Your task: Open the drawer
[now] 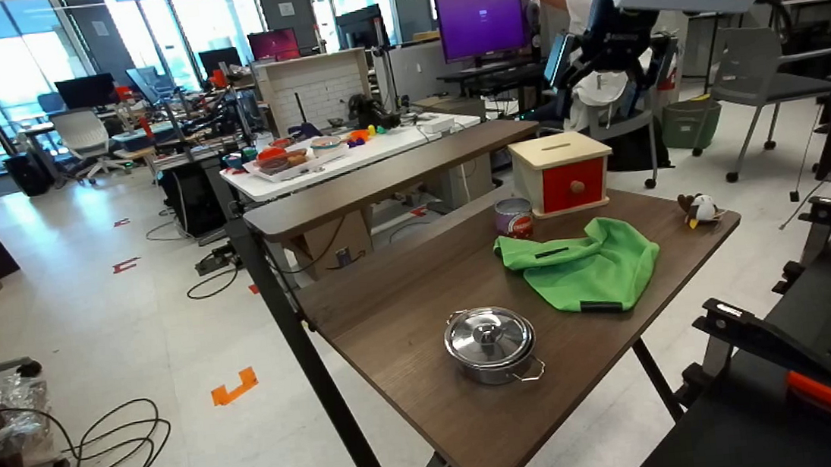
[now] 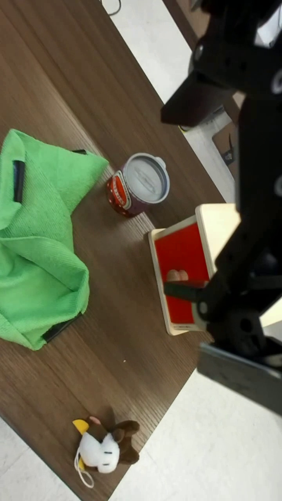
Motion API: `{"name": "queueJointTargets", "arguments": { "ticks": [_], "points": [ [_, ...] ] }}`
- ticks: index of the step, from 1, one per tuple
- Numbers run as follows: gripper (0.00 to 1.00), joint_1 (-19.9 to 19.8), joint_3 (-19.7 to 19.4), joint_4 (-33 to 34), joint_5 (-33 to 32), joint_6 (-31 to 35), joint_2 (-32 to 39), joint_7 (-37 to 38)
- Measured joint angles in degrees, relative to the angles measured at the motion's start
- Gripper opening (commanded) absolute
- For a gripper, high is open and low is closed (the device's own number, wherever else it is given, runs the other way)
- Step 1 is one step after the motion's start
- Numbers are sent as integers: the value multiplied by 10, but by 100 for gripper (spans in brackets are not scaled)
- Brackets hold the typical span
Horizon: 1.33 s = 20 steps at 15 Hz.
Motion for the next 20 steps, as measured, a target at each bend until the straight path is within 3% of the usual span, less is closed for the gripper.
{"name": "queueJointTargets", "arguments": {
  "ticks": [9, 20],
  "points": [
    [100, -3, -47, 131, -1, -6, 161, 5],
    [100, -1, -54, 144, -1, -6, 177, 7]
  ]
}}
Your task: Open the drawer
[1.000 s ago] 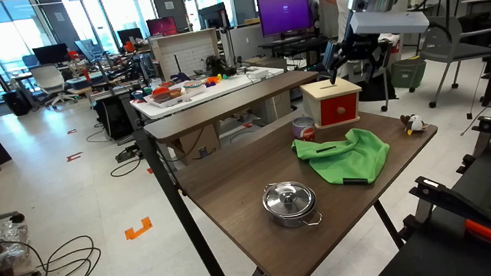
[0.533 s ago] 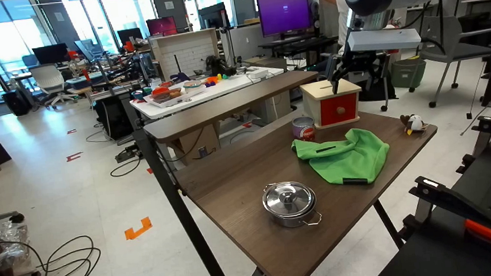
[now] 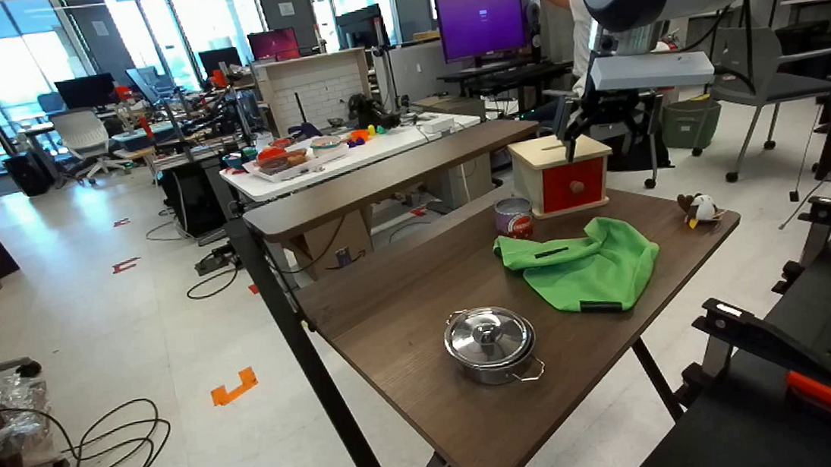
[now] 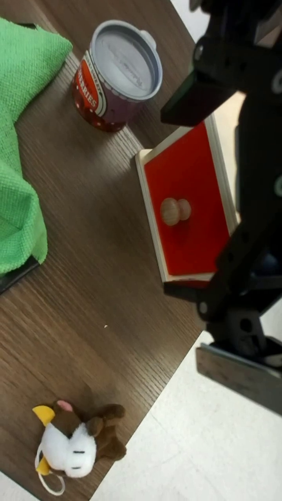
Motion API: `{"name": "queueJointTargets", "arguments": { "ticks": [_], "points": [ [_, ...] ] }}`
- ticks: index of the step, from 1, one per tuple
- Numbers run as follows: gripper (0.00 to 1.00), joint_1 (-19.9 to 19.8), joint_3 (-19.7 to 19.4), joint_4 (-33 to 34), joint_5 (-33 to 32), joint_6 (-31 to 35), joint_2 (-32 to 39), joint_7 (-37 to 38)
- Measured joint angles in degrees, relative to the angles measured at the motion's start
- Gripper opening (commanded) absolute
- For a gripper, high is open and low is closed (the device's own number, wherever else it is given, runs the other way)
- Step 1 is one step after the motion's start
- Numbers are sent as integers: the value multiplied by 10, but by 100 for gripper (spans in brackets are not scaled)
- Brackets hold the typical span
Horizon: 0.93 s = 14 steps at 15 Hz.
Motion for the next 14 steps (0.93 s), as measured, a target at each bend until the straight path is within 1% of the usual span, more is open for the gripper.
{"name": "queueJointTargets", "arguments": {
  "ticks": [4, 8, 13, 14],
  "points": [
    [100, 5, -16, 13, -2, 0, 28, 7],
    [100, 20, -36, 47, -9, 0, 73, 29],
    [100, 43, -49, 86, -9, 0, 116, 46],
    [75, 46, -50, 93, -9, 1, 122, 49]
  ]
}}
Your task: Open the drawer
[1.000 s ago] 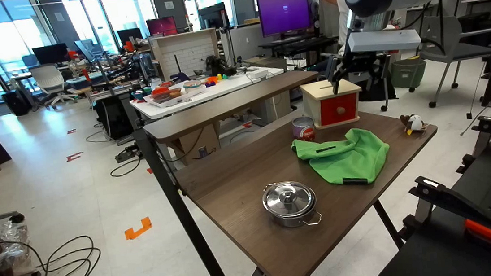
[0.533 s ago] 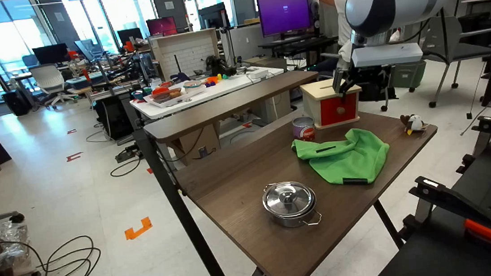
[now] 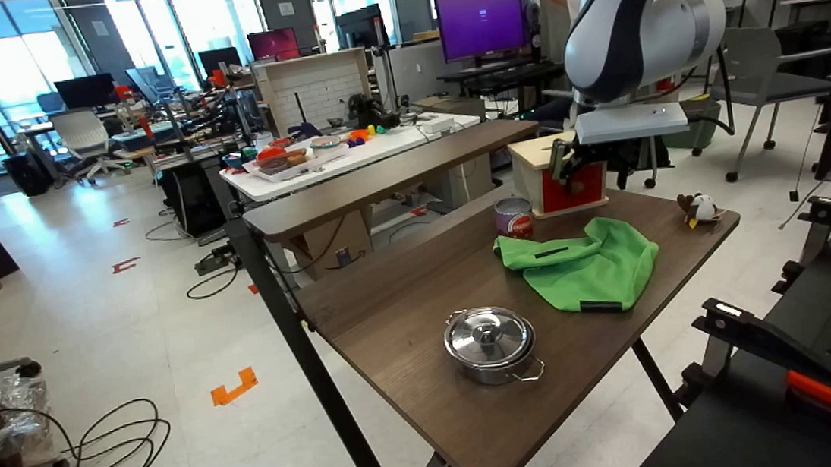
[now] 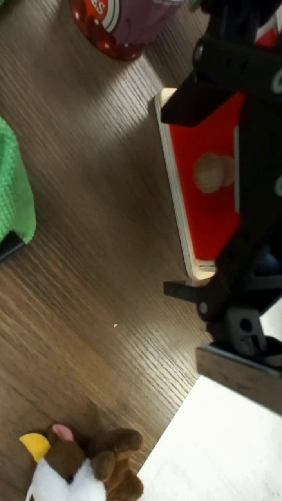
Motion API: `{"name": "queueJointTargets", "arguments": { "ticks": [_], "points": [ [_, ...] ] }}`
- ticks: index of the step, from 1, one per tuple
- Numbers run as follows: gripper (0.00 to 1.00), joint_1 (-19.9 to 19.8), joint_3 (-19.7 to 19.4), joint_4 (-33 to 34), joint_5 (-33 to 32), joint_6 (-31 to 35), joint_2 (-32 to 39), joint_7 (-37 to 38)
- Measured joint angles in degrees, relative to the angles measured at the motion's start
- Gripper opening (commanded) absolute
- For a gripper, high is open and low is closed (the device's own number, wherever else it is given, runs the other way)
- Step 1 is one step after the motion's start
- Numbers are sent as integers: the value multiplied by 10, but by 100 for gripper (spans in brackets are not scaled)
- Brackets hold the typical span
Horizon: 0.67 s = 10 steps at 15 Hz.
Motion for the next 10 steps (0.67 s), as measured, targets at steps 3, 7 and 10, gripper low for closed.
{"name": "queueJointTargets", "arguments": {
  "ticks": [3, 7, 10],
  "points": [
    [56, 11, -6, 15, 0, 1, 13, 4],
    [27, 20, -16, 27, -2, 2, 25, 4],
    [6, 25, -20, 31, -9, 7, 28, 5]
  ]
}}
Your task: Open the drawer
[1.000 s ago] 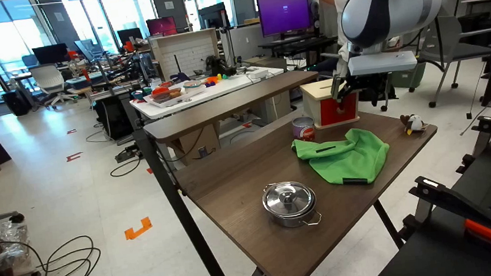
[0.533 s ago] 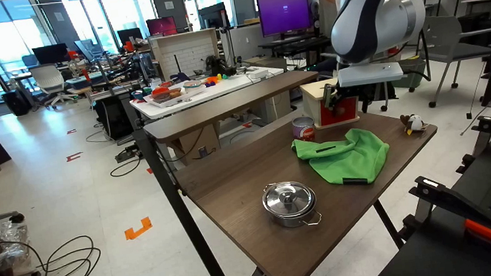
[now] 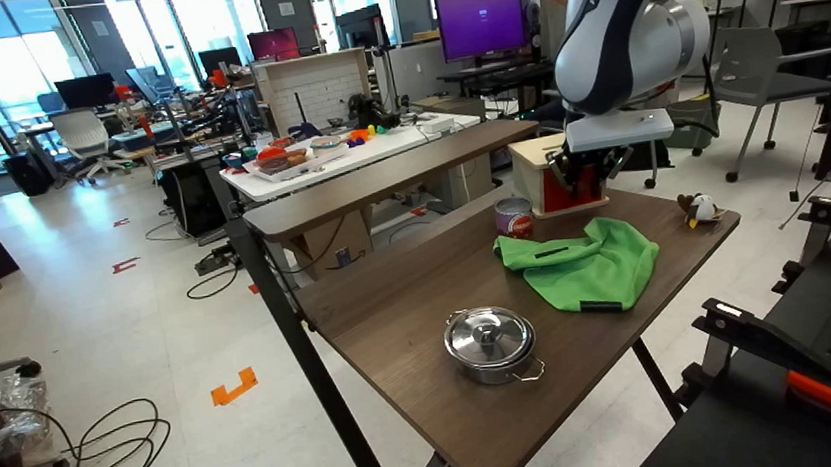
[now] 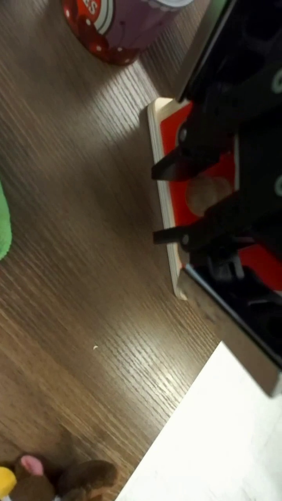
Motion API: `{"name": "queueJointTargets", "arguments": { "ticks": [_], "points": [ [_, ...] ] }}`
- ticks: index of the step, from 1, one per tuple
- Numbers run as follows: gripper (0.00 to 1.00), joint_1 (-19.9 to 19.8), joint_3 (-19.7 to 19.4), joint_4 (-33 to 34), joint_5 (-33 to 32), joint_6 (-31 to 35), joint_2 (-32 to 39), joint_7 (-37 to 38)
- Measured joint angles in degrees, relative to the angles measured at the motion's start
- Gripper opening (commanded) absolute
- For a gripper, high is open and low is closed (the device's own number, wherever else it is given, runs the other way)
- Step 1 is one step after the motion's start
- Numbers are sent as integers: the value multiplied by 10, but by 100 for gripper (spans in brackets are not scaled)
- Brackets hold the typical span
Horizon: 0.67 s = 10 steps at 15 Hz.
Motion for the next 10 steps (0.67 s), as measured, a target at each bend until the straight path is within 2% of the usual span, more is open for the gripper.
{"name": "queueJointTargets", "arguments": {
  "ticks": [1, 5, 6, 7, 10],
  "points": [
    [1, 3, -1, 1, 0, 0, 0, 0],
    [0, 9, -5, 2, -1, 1, 2, 0],
    [8, 9, -6, 2, -2, 1, 3, 0],
    [27, 10, -8, 1, -2, 1, 3, 0],
    [48, 10, -11, -2, -3, 1, 3, 0]
  ]
}}
